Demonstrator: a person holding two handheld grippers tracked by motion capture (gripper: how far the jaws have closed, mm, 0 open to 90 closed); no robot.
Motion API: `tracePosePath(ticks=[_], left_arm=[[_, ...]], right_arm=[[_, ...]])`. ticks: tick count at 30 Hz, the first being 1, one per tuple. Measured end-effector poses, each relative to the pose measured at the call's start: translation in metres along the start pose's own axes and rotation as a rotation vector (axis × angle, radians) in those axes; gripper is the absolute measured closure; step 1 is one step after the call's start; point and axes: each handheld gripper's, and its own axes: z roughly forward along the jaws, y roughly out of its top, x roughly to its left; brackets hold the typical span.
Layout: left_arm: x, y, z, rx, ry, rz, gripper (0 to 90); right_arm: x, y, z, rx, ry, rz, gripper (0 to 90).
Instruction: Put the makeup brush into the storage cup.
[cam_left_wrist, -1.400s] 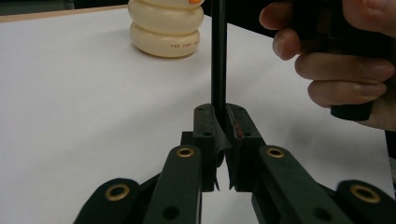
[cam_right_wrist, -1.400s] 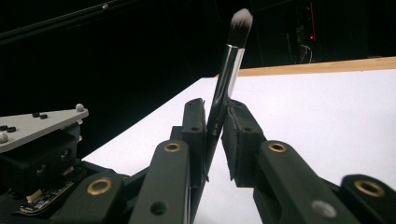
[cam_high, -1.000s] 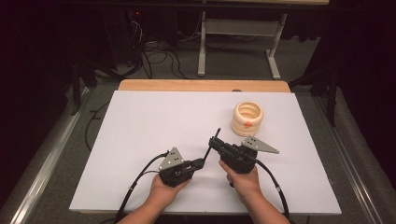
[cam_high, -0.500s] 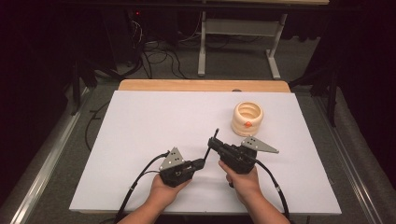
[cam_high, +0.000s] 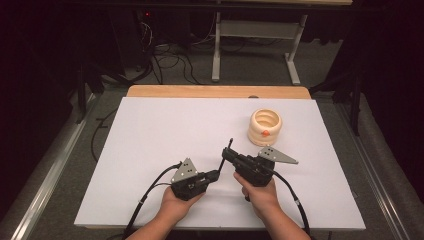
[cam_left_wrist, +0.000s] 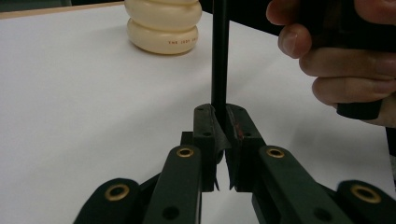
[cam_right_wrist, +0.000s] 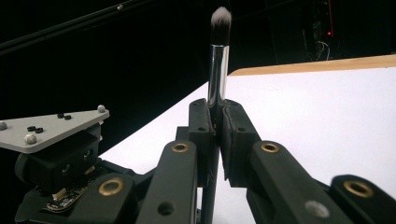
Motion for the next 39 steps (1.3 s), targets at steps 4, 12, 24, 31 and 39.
tracePosePath(ticks=[4, 12, 24, 31, 39], left_arm=[[-0.0003, 0.0003, -0.0002, -0.002, 0.002, 0.003, 84.0], [-0.0010, 0.0014, -0.0005, 0.000, 0.004, 0.009, 82.8], [-0.0004, 0.0026, -0.0013, 0.001, 0.022, 0.002, 60.6], [0.0015, 0.0027, -0.0031, 0.000, 0.028, -0.005, 49.6], [0.0048, 0.0025, -0.0064, -0.001, 0.067, -0.016, 37.2]], right_arm=[[0.0001, 0.0001, -0.0001, -0.002, 0.003, -0.003, 85.9], [0.0008, 0.0007, -0.0007, -0.006, 0.010, 0.000, 85.9], [0.0014, 0.0010, -0.0014, -0.008, 0.009, -0.012, 85.9], [0.0016, 0.0017, -0.0027, -0.012, 0.012, -0.028, 85.8], [0.0008, 0.0038, -0.0058, -0.020, 0.003, -0.052, 85.8]])
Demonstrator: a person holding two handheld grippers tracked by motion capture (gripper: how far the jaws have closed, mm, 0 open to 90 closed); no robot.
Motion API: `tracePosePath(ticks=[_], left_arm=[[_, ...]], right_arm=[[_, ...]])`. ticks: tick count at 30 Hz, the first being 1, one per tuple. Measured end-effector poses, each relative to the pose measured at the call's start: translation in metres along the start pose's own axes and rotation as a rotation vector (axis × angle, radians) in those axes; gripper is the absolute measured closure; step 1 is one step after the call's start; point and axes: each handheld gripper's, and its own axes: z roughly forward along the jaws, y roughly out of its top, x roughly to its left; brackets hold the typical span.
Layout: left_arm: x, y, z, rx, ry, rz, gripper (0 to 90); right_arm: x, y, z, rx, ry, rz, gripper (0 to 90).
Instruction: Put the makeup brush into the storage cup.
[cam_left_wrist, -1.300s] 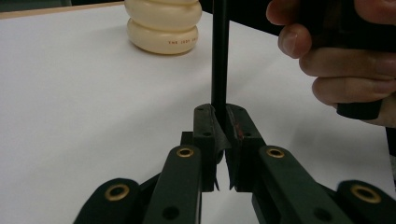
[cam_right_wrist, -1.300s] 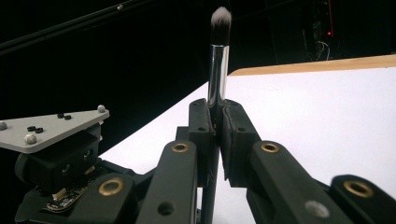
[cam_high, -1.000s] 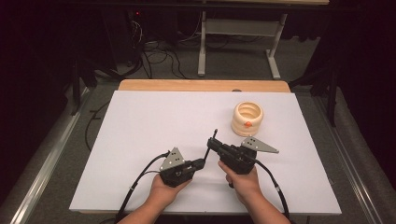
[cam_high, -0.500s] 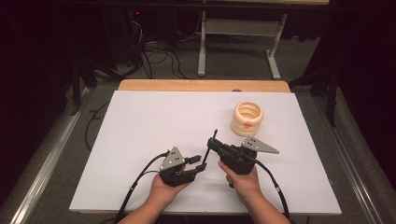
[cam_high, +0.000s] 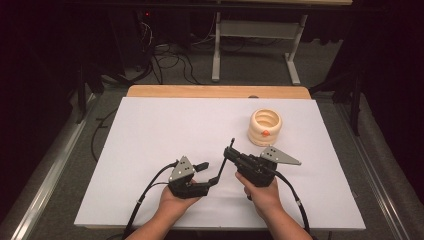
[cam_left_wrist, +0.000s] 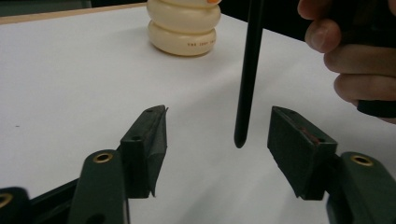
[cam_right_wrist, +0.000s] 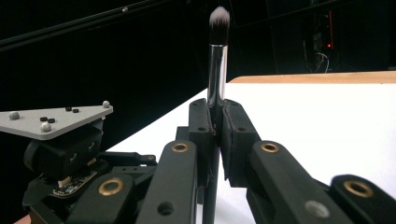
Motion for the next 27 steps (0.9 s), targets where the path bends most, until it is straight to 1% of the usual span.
tracePosePath(ticks=[8, 11, 15, 19, 21, 24, 27], left_arm=[[0.007, 0.002, -0.006, 0.007, 0.029, -0.027, 25.9], [0.011, 0.002, -0.011, 0.016, 0.033, -0.033, 21.9], [0.016, 0.004, -0.017, 0.012, 0.050, -0.049, 16.7], [0.023, 0.006, -0.026, 0.019, 0.055, -0.056, 15.4], [0.026, 0.008, -0.031, 0.029, 0.074, -0.050, 13.7], [0.029, 0.009, -0.038, 0.026, 0.097, -0.056, 12.1], [0.032, 0.007, -0.045, 0.020, 0.118, -0.060, 10.0]], right_arm=[[-0.001, 0.002, -0.003, -0.008, -0.009, -0.019, 85.8], [-0.001, 0.003, -0.005, -0.008, -0.016, -0.026, 85.8], [-0.002, 0.004, -0.006, -0.018, -0.018, -0.031, 85.7], [-0.003, 0.005, -0.007, -0.018, -0.021, -0.034, 85.8], [-0.004, 0.005, -0.008, -0.020, -0.027, -0.037, 85.8], [-0.005, 0.005, -0.008, -0.020, -0.031, -0.048, 85.8], [-0.005, 0.006, -0.009, -0.023, -0.034, -0.045, 85.8]])
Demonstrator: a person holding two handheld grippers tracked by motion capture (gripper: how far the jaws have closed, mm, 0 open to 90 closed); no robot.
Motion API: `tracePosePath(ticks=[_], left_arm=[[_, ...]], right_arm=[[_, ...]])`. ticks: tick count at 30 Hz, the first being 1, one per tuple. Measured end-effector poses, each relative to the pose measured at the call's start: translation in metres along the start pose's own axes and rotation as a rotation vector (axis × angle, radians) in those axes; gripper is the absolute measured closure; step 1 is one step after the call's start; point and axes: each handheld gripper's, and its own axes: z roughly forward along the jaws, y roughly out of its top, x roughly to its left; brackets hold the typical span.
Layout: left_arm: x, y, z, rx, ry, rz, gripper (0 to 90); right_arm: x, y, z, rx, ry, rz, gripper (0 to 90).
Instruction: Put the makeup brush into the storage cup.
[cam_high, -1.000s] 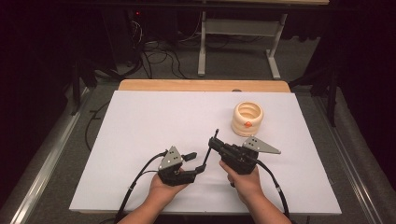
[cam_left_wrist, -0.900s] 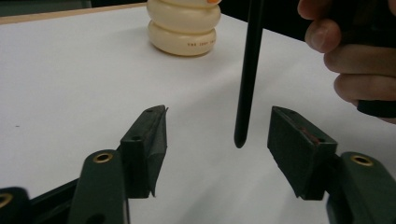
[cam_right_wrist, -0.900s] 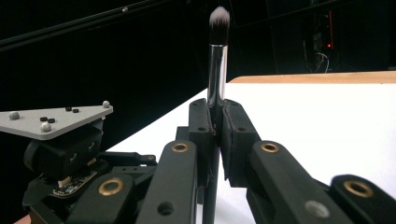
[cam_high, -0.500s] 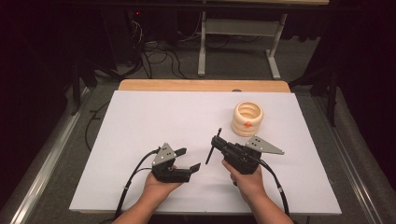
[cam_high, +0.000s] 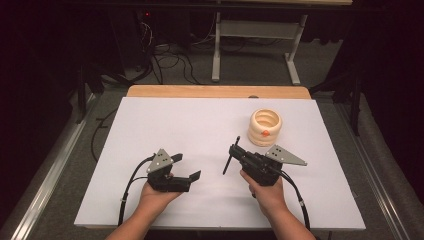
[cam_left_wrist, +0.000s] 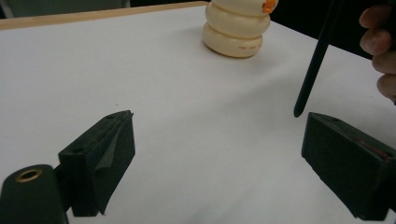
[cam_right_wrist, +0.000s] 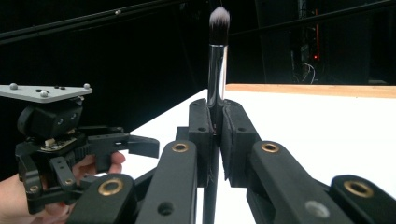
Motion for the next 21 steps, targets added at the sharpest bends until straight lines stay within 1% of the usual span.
tracePosePath(ticks=[2, 6, 11, 14, 17, 21], left_arm=[[0.002, -0.001, -0.003, 0.001, 0.016, 0.000, 8.3], [0.005, -0.005, -0.005, -0.019, 0.041, -0.006, 4.4], [0.007, -0.010, -0.004, -0.015, 0.044, -0.009, 0.3], [0.006, -0.012, -0.003, -0.016, 0.051, 0.012, 0.3], [0.006, -0.013, -0.001, -0.018, 0.043, 0.006, 0.2], [0.007, -0.012, -0.002, -0.032, 0.054, 0.006, 0.3]], right_arm=[[0.000, 0.000, -0.001, 0.002, -0.003, -0.007, 85.7], [-0.001, 0.001, -0.002, 0.000, -0.010, -0.007, 85.8], [-0.002, 0.002, -0.004, -0.008, -0.016, -0.025, 85.7], [-0.003, 0.003, -0.004, -0.008, -0.023, -0.031, 85.7], [-0.004, 0.003, -0.005, -0.004, -0.030, -0.038, 85.8], [-0.006, 0.003, -0.006, -0.007, -0.041, -0.050, 85.7]])
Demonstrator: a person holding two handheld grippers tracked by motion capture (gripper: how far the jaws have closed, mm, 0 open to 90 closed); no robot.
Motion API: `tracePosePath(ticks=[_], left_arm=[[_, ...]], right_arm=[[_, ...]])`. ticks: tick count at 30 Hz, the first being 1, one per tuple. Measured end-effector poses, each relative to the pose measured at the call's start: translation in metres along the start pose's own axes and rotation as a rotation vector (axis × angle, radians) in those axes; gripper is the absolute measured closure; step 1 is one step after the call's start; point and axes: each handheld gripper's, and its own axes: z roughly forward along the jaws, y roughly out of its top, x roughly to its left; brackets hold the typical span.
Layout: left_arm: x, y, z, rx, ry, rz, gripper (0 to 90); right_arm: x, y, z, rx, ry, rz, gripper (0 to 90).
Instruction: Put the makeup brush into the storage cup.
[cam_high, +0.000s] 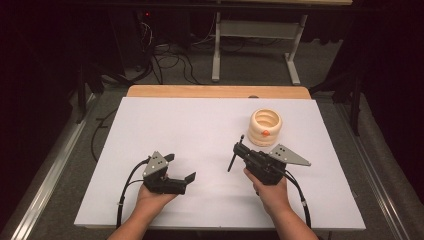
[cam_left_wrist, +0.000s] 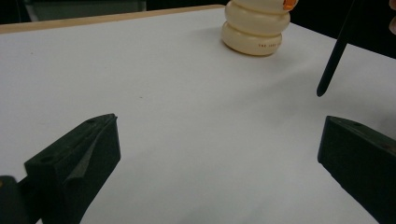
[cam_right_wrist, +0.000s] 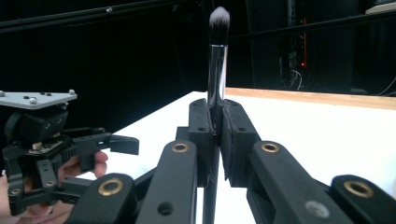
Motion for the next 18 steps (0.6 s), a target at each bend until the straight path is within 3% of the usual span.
tracePosePath(ticks=[18], left_arm=[[0.005, 0.003, -0.008, 0.001, 0.020, 0.014, 0.3]], right_arm=[[-0.016, 0.006, -0.015, -0.021, -0.074, -0.033, 85.7]])
